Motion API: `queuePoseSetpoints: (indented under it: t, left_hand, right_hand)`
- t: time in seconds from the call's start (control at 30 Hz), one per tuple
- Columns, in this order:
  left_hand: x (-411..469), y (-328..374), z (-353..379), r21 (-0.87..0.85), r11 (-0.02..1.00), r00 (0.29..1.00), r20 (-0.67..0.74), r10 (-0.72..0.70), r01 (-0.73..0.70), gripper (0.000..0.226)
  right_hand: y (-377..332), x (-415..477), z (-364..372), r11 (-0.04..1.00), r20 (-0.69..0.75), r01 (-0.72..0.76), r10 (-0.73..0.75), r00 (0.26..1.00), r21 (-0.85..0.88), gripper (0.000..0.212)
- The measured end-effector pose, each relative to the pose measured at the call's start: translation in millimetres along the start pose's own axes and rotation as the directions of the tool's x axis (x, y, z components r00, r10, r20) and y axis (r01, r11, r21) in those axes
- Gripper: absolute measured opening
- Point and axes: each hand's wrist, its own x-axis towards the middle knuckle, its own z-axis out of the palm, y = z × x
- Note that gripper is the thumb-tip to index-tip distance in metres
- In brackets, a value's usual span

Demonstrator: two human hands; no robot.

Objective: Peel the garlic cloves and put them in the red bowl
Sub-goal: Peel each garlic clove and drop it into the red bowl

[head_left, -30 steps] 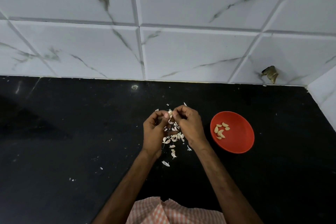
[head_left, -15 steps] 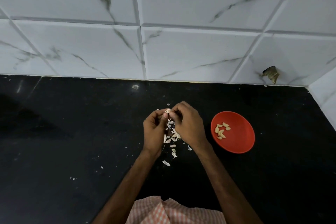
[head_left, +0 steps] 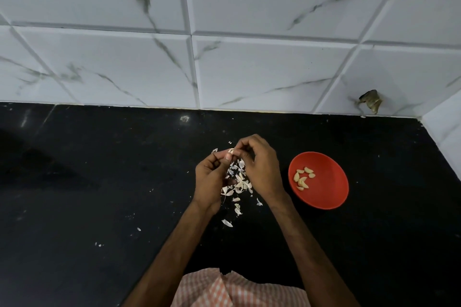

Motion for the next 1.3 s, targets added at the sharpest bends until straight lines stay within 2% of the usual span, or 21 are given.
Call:
queuePoseSetpoints:
  t: [0.07, 0.17, 0.23, 0.3, 0.33, 0.43, 0.57, 0.67, 0.8, 1.0, 1.3]
  left_hand:
    - [-0.8, 0.2, 3.2, -0.026, 0.999, 0.999, -0.019, -0.044, 0.043, 0.013]
    - [4.2, 2.6, 3.7, -0.190, 0.975, 0.990, -0.057, -0.131, 0.118, 0.012]
    - [8.1, 7.3, 0.4, -0.287, 0.947, 0.987, -0.022, -0.160, 0.147, 0.013]
    - [7.5, 9.3, 1.2, -0.324, 0.933, 0.988, 0.027, -0.155, 0.155, 0.016]
    - [6.6, 8.7, 0.3, -0.315, 0.937, 0.988, 0.018, -0.150, 0.148, 0.018]
    - [6.4, 2.7, -3.6, -0.201, 0.975, 0.992, -0.065, -0.106, 0.091, 0.023]
    - [6.6, -3.4, -4.4, -0.063, 0.998, 0.995, -0.100, 0.017, -0.024, 0.018]
    - [6.7, -3.3, -2.7, 0.037, 0.994, 0.988, -0.115, 0.102, -0.099, 0.017]
    - [7.5, -4.1, -3.2, 0.176, 0.972, 0.974, -0.137, 0.179, -0.154, 0.014]
    - [8.6, -3.8, -8.9, 0.400, 0.873, 0.948, -0.027, 0.318, -0.281, 0.008]
    - [7.0, 0.2, -7.9, 0.443, 0.826, 0.915, -0.029, 0.402, -0.349, 0.009]
  right_hand:
    - [-2.9, -1.7, 1.9, 0.986, -0.051, 0.087, -0.096, 0.994, -0.143, 0.003]
    - [-9.0, -8.8, 12.4, 0.916, -0.032, 0.249, -0.273, 0.961, -0.315, 0.018]
    - [-9.8, -15.6, 21.8, 0.946, -0.001, 0.225, -0.231, 0.973, -0.232, 0.016]
    - [-5.6, -14.7, 21.2, 0.992, -0.024, 0.112, -0.114, 0.993, -0.061, 0.005]
    - [-2.2, -12.2, 18.7, 0.998, -0.056, 0.059, -0.057, 0.997, 0.018, 0.006]
    - [3.8, -8.0, 6.4, 0.987, -0.099, -0.023, 0.039, 0.994, 0.160, 0.010]
    - [2.8, -7.5, -0.2, 0.984, 0.025, -0.098, 0.095, 0.995, 0.147, 0.026]
    - [-0.4, -5.1, -0.7, 0.978, -0.002, -0.087, 0.089, 0.996, 0.187, 0.014]
    - [-9.6, -3.6, 2.5, 0.964, -0.016, -0.095, 0.102, 0.995, 0.248, 0.011]
    - [-8.1, -2.9, 5.6, 0.939, -0.048, -0.150, 0.173, 0.984, 0.310, 0.009]
    - [-5.6, -2.5, 6.9, 0.829, 0.026, -0.291, 0.317, 0.948, 0.478, 0.015]
